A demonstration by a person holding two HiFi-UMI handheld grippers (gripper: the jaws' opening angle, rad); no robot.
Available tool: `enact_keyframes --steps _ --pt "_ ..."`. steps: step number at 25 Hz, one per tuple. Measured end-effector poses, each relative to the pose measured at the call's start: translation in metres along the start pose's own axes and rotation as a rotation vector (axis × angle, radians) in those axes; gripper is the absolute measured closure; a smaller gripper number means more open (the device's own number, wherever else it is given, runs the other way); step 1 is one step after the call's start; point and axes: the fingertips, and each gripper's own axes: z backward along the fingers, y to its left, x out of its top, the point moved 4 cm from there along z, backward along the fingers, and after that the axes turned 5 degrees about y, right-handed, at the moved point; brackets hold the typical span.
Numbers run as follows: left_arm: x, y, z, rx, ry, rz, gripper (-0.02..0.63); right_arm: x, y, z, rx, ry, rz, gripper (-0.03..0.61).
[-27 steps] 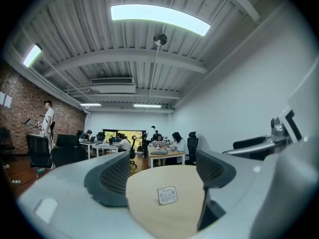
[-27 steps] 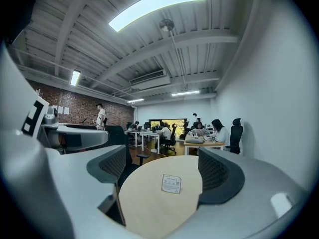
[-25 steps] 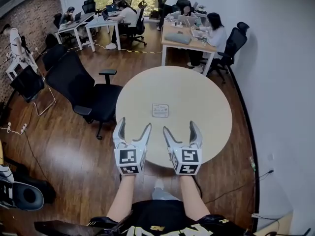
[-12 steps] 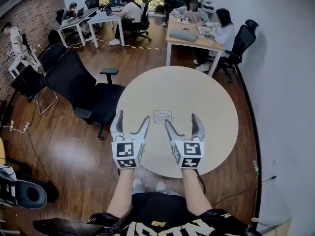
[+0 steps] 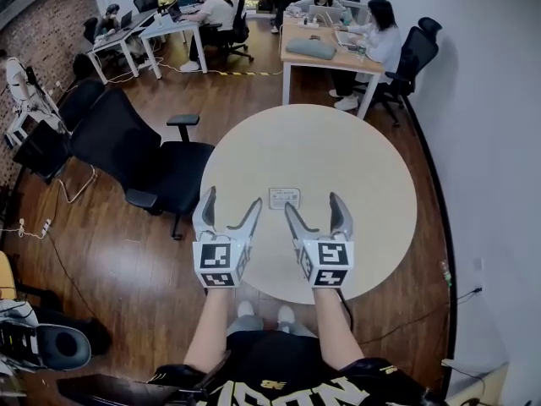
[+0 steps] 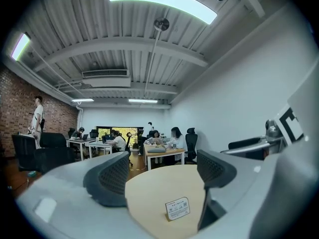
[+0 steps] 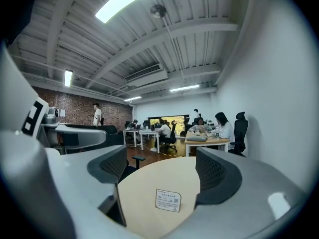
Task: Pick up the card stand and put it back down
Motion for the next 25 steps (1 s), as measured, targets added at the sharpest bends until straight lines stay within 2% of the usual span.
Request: enact_keyframes --steps 9,18,25 --pt "-0.04 -0.006 -0.005 -0.068 0.077 0.008 0.172 -0.045 0.006 -0.001 -0.022 0.089 -0.026 0.14" --pt "-0.079 0.001 -0.01 -0.084 0.15 0.057 0.172 -0.083 0.014 -0.011 -0.001 0.176 -0.033 0.14" --pt "-0.121 -0.001 -0.02 -0.149 0.21 0.066 0.172 -0.117 0.014 -0.015 0.003 0.241 -0.052 0.14"
